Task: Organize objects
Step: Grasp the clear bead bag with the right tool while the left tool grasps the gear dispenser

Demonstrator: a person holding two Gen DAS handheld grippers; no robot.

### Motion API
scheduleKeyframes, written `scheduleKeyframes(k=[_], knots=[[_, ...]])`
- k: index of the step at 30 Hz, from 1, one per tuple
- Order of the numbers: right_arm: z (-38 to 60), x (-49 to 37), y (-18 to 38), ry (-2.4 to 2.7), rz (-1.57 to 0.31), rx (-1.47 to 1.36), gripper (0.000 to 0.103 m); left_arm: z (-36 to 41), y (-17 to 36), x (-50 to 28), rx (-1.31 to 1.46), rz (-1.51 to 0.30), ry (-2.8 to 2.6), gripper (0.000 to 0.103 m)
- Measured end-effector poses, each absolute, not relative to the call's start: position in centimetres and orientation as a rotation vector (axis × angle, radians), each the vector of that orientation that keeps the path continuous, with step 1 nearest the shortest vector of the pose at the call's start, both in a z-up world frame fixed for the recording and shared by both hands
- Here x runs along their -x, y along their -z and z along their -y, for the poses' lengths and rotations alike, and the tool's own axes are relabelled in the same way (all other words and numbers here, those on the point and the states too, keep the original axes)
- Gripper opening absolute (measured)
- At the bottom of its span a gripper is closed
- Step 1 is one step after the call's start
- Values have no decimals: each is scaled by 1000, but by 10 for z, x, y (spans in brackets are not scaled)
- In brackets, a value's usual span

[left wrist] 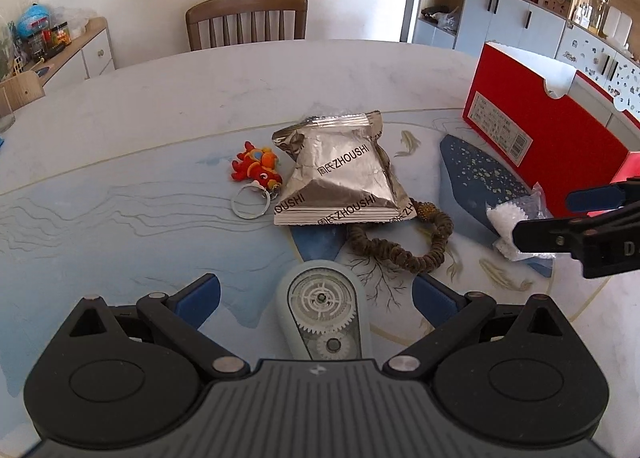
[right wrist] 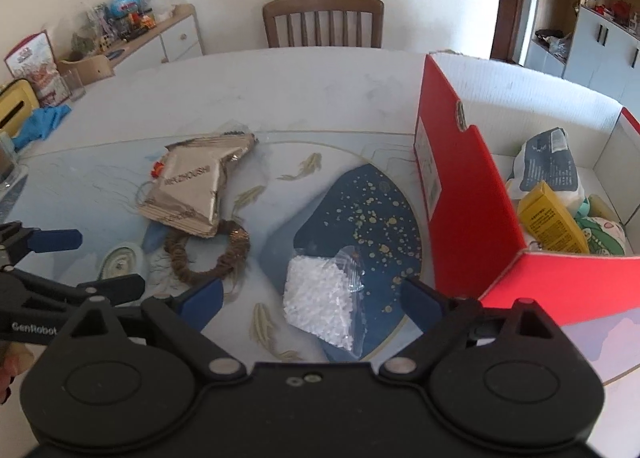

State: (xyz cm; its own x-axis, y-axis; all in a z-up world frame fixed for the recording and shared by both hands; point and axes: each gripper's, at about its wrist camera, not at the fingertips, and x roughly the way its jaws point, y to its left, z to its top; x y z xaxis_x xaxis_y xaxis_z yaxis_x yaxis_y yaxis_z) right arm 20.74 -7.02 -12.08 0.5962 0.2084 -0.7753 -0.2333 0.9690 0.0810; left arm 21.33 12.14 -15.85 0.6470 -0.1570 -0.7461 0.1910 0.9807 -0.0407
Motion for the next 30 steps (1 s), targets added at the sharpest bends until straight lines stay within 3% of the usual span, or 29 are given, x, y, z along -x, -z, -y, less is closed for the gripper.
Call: scheduleKeyframes(k=[5, 9, 17, 20, 24, 30], knots=[[67, -216, 131, -243, -934, 14, 91, -119, 163, -217, -46, -853, 195, 100], [65, -219, 136, -237, -949, 16, 88, -120, 166, -219, -43, -867, 194, 86], [61, -223, 143, -239, -974, 31, 77, -120, 167, -219, -42, -880, 194, 70], [62, -224, 145, -231, -980, 22, 74, -118, 166, -218, -57, -879, 191, 59], [63, -225, 148, -220, -989, 23, 65, -116, 164, -218, -58, -884, 202, 52], [63, -224, 148, -210, -986, 40, 47, -113, 164, -218, -68, -892, 197, 52]])
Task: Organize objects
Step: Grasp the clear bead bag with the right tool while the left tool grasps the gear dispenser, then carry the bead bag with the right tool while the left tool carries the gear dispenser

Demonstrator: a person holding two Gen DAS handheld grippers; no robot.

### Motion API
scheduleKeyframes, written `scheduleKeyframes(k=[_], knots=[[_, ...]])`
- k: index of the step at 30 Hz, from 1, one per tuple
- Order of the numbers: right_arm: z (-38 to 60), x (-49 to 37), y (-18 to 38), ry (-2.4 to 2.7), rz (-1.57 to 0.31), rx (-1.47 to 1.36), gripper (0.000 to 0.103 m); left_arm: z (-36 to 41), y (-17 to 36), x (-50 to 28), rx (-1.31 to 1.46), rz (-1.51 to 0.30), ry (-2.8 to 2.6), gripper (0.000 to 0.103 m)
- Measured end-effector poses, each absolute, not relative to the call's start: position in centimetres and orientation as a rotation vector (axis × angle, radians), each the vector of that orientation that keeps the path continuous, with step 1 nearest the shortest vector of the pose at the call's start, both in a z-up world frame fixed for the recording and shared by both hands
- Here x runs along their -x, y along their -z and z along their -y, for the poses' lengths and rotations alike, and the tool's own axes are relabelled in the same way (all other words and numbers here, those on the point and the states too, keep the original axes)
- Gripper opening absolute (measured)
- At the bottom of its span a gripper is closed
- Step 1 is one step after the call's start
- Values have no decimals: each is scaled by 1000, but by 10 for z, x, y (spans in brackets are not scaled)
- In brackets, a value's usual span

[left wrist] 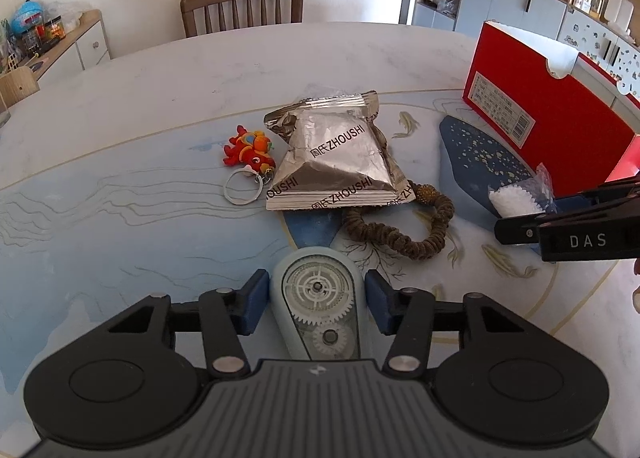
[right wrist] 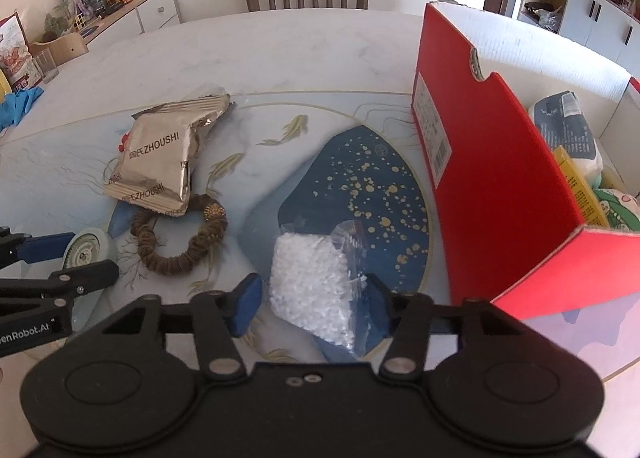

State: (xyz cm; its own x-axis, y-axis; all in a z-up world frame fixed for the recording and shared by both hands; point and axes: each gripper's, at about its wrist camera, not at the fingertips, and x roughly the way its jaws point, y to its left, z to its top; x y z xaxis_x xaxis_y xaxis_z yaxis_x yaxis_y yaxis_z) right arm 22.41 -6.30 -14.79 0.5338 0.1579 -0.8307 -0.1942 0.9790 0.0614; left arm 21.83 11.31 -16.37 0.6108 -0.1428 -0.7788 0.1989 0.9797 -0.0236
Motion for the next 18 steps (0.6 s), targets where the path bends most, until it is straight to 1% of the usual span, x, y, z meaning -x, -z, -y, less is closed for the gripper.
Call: scheduleKeyframes(k=[1, 2, 7, 12, 18], knots=[[63, -224, 148, -213, -985, 42, 42, -113, 164, -218, -67, -894, 197, 52], [64, -223, 147, -218, -985, 43, 41, -114, 163, -218, -66, -895, 197, 52], [65, -220, 141, -238, -975, 34, 30, -111, 162, -219, -76, -908, 190, 52], [65, -212, 132, -282, -968, 42, 27, -105, 157, -218, -85, -906, 197, 51], [73, -200, 117, -315, -968, 26, 27, -96, 143, -217, -71, -905, 219, 51]])
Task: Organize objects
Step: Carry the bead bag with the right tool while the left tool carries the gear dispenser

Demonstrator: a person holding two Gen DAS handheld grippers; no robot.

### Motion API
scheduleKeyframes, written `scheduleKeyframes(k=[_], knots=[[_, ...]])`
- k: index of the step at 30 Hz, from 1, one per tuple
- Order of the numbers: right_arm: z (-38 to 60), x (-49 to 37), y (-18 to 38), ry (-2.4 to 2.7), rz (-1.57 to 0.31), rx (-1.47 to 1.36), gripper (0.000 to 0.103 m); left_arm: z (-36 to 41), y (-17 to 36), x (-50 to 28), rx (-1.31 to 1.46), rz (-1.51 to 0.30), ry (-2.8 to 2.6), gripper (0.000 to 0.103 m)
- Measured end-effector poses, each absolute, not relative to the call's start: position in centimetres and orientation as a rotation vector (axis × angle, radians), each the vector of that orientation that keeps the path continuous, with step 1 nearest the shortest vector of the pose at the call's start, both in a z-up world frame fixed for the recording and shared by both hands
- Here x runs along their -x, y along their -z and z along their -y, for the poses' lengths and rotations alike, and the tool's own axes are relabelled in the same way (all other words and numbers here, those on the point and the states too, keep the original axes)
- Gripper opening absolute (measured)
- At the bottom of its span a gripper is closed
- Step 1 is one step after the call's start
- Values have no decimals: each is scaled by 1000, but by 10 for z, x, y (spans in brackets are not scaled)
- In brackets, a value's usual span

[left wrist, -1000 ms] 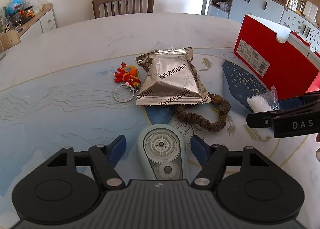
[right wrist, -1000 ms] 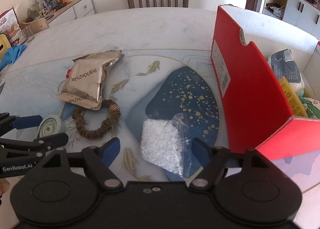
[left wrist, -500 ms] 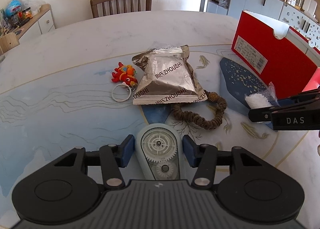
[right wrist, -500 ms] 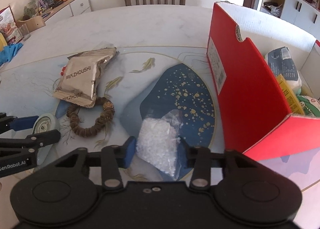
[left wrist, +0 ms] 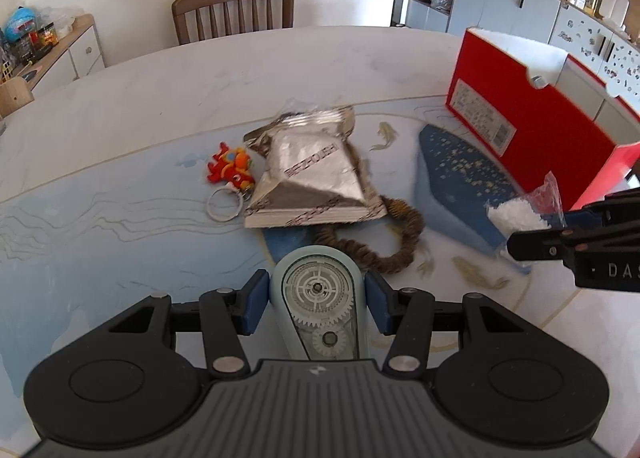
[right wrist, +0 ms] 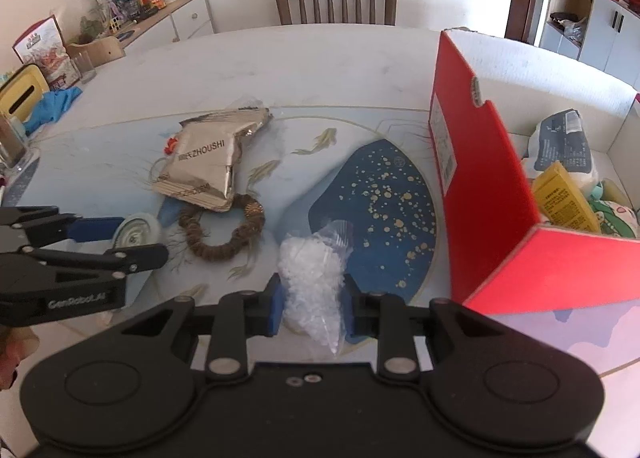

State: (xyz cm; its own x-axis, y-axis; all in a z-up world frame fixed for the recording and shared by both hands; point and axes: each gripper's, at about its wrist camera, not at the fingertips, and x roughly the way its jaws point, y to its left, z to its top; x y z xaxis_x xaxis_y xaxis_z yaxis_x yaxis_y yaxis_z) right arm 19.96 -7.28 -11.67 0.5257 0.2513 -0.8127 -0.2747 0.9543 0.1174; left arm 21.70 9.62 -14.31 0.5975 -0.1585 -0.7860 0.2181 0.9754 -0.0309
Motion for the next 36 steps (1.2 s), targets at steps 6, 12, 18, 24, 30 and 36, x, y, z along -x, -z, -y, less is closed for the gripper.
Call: scheduleKeyframes(k=[6, 12, 18, 24, 30, 36], knots=[[87, -193, 94, -343, -946, 9, 27, -79, 116, -215, -78, -887, 265, 51], [108, -188, 66, -370, -903, -25, 27, -55, 83, -215, -79, -853, 306, 51], [134, -188, 41, -387, -840, -62, 27, -27, 56, -216, -76, -830, 335, 51], [165, -192, 25, -371, -795, -82, 27, 1, 36, -223, -80, -812, 352, 51], [207, -203, 13, -314, -763, -94, 27, 32, 22, -234, -88, -791, 381, 51], [248, -213, 10, -256, -744, -101, 27, 71, 12, -244, -121, -765, 415, 51]])
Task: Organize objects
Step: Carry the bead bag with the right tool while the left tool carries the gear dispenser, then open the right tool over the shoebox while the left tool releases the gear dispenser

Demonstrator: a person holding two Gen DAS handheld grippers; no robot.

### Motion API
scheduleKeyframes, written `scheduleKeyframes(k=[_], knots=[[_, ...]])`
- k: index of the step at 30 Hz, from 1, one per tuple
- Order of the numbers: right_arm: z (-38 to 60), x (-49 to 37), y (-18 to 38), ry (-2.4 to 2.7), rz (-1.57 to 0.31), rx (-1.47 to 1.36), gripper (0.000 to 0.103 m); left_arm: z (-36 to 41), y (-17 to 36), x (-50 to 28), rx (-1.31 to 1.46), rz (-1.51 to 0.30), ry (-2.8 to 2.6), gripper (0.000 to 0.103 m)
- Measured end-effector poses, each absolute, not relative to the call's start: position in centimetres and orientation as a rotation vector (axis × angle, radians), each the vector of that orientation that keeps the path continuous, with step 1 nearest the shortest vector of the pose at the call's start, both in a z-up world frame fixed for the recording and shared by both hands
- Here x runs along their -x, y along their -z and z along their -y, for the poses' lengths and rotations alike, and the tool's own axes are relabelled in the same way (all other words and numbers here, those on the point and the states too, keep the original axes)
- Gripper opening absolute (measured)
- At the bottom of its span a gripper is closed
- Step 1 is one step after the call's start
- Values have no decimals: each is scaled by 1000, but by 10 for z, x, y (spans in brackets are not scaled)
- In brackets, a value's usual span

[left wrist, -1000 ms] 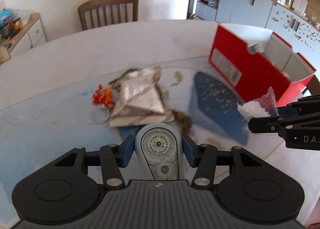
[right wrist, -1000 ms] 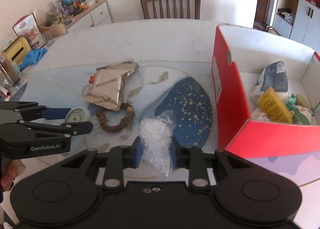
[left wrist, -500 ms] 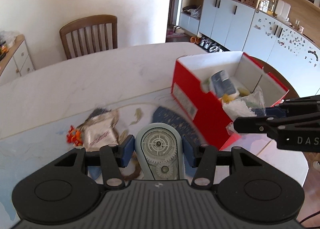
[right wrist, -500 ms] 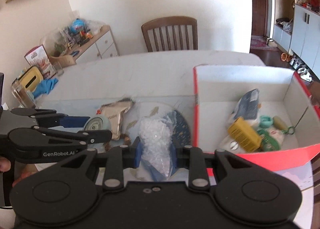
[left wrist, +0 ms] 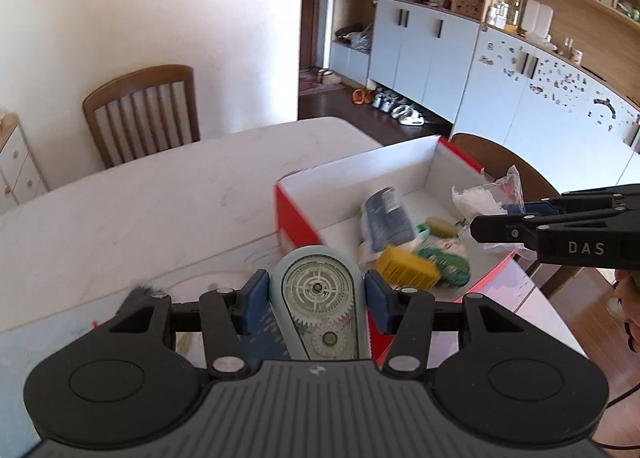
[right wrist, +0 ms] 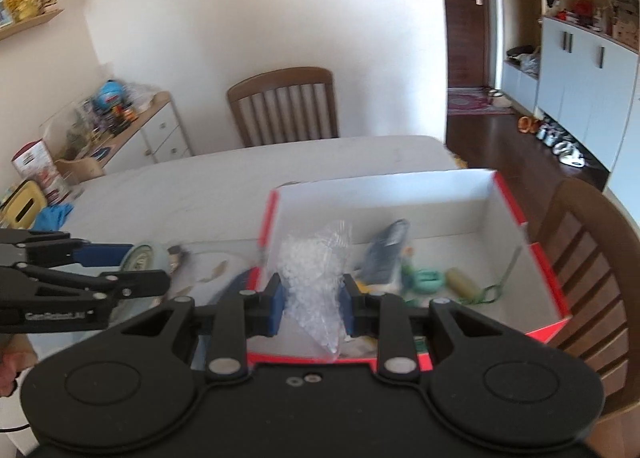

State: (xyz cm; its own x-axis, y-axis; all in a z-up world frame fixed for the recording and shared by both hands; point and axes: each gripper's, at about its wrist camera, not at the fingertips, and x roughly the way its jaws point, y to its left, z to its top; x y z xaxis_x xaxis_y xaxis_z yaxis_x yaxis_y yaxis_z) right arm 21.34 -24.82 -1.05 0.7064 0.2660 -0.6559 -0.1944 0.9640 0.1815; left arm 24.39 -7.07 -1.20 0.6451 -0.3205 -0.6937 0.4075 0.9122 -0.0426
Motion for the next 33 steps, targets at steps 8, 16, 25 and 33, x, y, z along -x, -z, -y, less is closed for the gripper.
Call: scheduleKeyframes(k=[8, 16, 25, 33], knots=[[291, -226, 15, -222, -728, -88, 27, 117, 13, -268, -123, -780, 432, 51], [322, -240, 28, -210, -737, -66, 27, 155, 23, -297, -160, -812, 410, 51], [325, -263, 49, -245, -776, -17, 27, 180, 52, -333, -199, -879, 372, 51], [322, -291, 71, -266, -834, 24, 27, 198, 76, -360, -225, -941, 337, 51]])
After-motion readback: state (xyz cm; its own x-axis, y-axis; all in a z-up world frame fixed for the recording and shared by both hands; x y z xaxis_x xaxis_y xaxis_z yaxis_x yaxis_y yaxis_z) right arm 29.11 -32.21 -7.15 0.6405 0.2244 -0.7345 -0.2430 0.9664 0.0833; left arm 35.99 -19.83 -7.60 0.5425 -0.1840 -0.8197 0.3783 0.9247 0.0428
